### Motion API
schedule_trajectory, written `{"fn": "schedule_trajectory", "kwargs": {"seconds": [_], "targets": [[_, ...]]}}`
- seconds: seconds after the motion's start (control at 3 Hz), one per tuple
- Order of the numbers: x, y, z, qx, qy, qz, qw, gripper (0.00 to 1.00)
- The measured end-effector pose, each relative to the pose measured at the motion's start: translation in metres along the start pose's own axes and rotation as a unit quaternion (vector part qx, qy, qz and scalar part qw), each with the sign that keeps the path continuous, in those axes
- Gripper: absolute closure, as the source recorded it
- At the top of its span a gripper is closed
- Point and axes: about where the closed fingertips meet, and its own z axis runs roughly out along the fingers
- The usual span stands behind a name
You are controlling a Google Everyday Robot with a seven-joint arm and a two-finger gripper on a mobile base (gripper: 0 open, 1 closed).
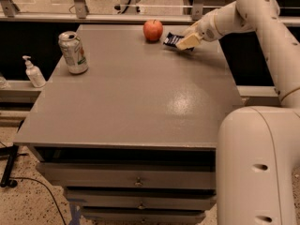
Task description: Move rxbar blueberry near apple
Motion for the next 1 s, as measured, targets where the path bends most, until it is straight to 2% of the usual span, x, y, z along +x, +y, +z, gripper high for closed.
{"fn": "schedule_trajectory", "kwargs": {"seconds": [1.0], "targets": [[-0.0027,-0.0053,0.0110,-0.009,-0.003,0.006,0.9999,0.13]]}}
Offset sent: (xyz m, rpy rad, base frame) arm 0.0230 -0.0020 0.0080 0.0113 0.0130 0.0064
